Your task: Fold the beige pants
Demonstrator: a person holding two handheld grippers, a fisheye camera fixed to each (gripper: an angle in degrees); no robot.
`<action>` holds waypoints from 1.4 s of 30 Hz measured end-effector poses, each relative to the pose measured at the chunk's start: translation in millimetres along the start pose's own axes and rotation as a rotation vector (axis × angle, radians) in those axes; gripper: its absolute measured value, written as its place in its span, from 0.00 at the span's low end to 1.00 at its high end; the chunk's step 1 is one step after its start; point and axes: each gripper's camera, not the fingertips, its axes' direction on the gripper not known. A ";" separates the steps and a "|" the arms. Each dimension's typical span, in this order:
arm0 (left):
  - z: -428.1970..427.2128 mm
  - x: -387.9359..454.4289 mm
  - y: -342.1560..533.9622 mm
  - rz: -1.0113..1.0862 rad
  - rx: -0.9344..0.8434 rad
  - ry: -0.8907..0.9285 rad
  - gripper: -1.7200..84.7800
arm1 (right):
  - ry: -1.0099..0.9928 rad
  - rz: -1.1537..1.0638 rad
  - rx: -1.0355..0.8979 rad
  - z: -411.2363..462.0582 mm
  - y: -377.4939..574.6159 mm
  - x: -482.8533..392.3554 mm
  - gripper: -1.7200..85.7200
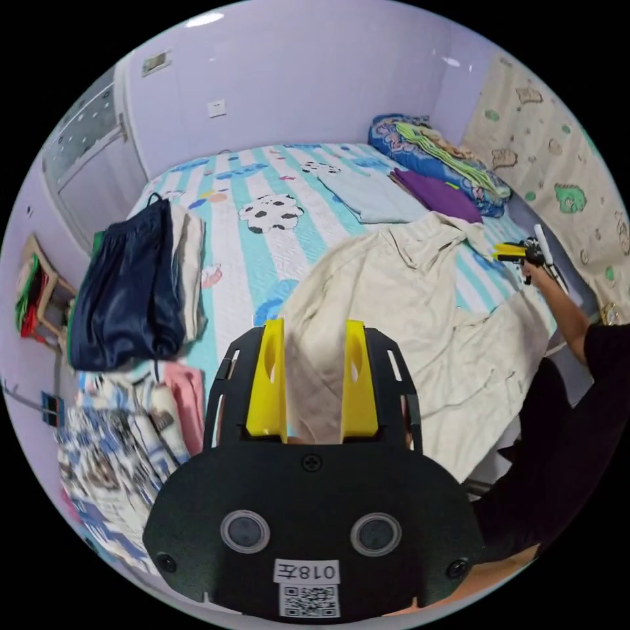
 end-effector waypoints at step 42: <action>-146.1 114.4 233.1 0.049 0.003 0.032 0.01 | 0.070 0.102 -0.071 -85.0 327.0 -94.9 0.02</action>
